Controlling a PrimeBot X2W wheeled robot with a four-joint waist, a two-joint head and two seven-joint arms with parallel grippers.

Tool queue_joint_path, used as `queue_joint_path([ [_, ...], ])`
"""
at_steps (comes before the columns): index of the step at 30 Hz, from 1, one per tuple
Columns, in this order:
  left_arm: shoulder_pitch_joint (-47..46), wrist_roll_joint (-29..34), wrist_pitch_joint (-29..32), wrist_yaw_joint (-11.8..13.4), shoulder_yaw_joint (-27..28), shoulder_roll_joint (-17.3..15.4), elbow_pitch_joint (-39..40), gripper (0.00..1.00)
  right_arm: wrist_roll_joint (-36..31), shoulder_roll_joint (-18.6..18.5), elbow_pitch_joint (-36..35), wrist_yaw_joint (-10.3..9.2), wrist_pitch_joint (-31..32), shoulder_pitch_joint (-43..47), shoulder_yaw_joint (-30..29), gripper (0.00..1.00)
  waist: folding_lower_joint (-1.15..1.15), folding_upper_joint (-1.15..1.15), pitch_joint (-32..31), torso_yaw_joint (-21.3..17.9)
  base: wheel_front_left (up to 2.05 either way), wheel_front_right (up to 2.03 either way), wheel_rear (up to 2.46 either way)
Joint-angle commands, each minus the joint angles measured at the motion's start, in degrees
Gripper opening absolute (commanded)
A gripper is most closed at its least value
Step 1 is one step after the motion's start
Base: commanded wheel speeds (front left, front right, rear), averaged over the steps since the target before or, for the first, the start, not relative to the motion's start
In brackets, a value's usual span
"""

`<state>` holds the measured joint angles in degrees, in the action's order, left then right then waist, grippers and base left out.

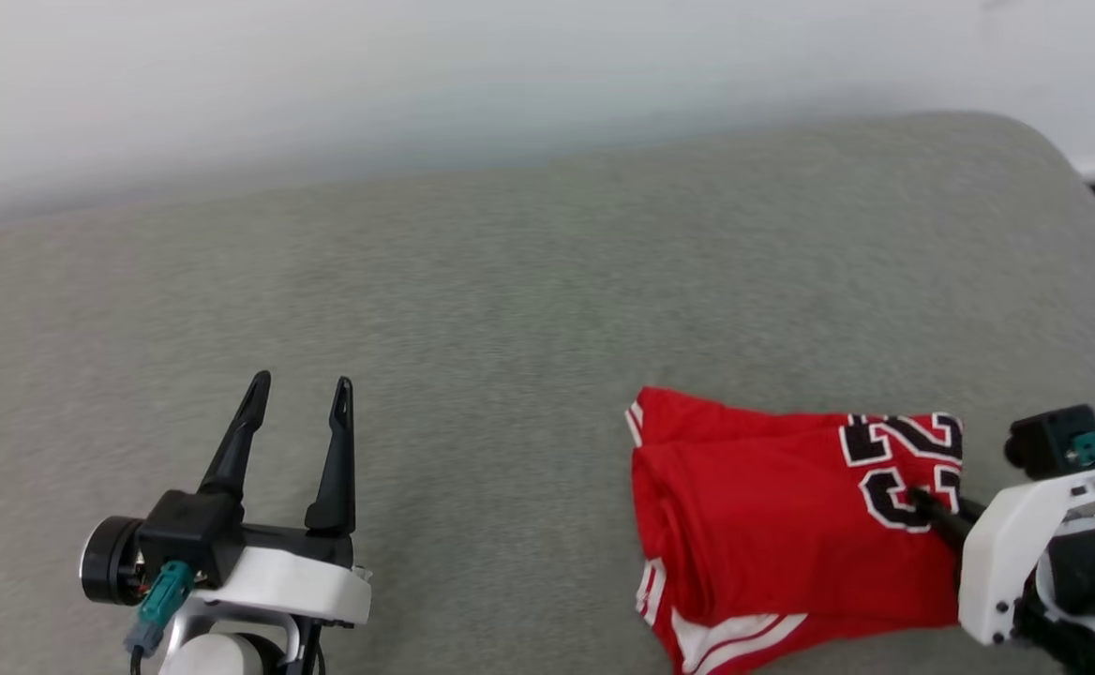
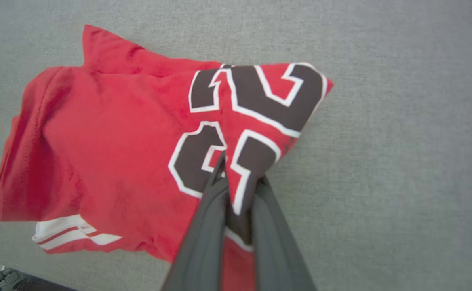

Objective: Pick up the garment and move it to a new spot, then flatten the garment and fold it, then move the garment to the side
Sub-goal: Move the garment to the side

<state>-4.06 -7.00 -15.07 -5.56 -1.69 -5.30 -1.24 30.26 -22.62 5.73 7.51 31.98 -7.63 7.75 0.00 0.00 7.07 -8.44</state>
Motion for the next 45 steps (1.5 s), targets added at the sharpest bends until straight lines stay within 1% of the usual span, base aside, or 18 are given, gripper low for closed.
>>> queue_joint_path([
  [1,-0.7,0.3,-0.1,-0.1,-0.1,-0.3,0.6,1.0,-0.1,-0.1,0.2,-0.04,-0.2,-1.4,-0.3,0.0,0.0,0.0,2.6,-5.2,0.0,0.0,0.0],
  [4,-1.4,0.7,-0.1,-0.4,-0.9,-0.7,1.4,1.0,-0.7,0.2,0.9,-0.04,-0.9,-3.7,-0.7,0.0,0.0,0.0,4.6,-8.7,0.0,0.0,0.0],
  [7,-2.2,0.4,-0.1,-0.6,-1.6,-1.1,2.5,1.0,-2.0,-0.6,2.4,-0.04,-2.1,-6.2,-0.8,0.0,0.0,0.0,6.8,-11.8,0.0,0.0,0.0],
  [10,-3.9,0.6,0.2,-1.0,-3.1,-1.9,3.4,1.0,-3.6,-1.5,4.7,-0.04,-3.4,-8.9,-2.1,0.0,0.0,0.0,9.4,-13.4,0.0,0.0,0.0],
  [13,-6.1,0.9,0.8,-1.3,-5.0,-2.9,4.5,1.0,-5.1,-2.6,7.3,-0.04,-4.8,-11.6,-4.0,0.0,0.0,0.0,12.1,-13.9,0.0,0.0,0.0],
  [18,-9.6,1.1,2.3,-1.6,-6.8,-4.8,6.7,1.0,-6.8,-3.8,11.8,-0.04,-8.1,-16.7,-9.2,0.0,0.0,0.0,17.0,-12.9,0.0,0.0,0.0],
  [25,-14.7,1.3,4.5,-1.8,-7.8,-7.5,11.8,1.0,-9.8,-6.4,16.8,-0.04,-12.5,-23.0,-17.6,0.0,0.0,0.0,24.4,-10.0,0.0,0.0,0.0],
  [31,-17.7,1.1,4.4,-1.8,-8.4,-8.3,13.5,1.0,-13.6,-8.6,21.3,-0.05,-15.8,-25.4,-25.8,0.0,0.0,0.0,28.2,-8.0,0.0,0.0,0.0],
  [33,-18.2,0.9,4.2,-1.8,-8.6,-8.2,13.5,1.0,-14.5,-8.9,22.7,-0.05,-17.3,-25.6,-26.9,0.0,0.0,0.0,28.8,-7.6,0.0,0.0,0.0],
  [37,-18.9,0.8,3.7,-1.7,-9.1,-8.0,12.9,1.0,-15.8,-8.0,25.8,-0.05,-20.7,-26.4,-28.4,0.0,0.0,0.0,29.6,-7.1,0.0,0.0,0.0],
  [38,-19.0,0.8,3.7,-1.7,-9.3,-8.1,12.7,1.0,-16.0,-7.8,26.4,-0.05,-21.7,-26.7,-28.5,0.12,0.0,0.0,29.8,-7.0,0.0,0.0,0.0],
  [39,-19.0,0.8,3.6,-1.8,-9.5,-8.0,12.5,1.0,-16.5,-7.8,27.1,-0.05,-22.9,-26.9,-28.7,0.32,0.0,0.0,29.9,-6.9,0.0,0.0,0.0],
  [40,-19.1,0.6,3.5,-1.8,-9.7,-8.0,12.4,1.0,-16.7,-7.7,28.1,-0.05,-23.8,-27.2,-28.9,0.5,0.0,0.0,30.0,-6.7,0.0,0.0,0.0],
  [41,-19.1,0.6,3.5,-1.8,-9.7,-8.0,12.4,1.0,-16.7,-7.7,28.1,-0.05,-23.8,-27.2,-28.9,0.5,0.0,0.0,30.0,-6.7,0.0,0.0,0.0],
  [42,-19.3,0.5,3.4,-1.8,-9.9,-8.0,12.2,1.0,-16.9,-7.5,28.9,-0.04,-24.9,-27.5,-28.8,1.0,0.0,0.0,30.2,-6.6,0.0,0.0,0.0],
  [45,-19.7,0.2,3.2,-1.8,-10.6,-8.2,11.3,1.0,-17.9,-7.6,31.8,-0.05,-27.9,-28.7,-29.3,1.0,0.0,0.0,30.2,-6.1,0.0,0.0,0.0],
])
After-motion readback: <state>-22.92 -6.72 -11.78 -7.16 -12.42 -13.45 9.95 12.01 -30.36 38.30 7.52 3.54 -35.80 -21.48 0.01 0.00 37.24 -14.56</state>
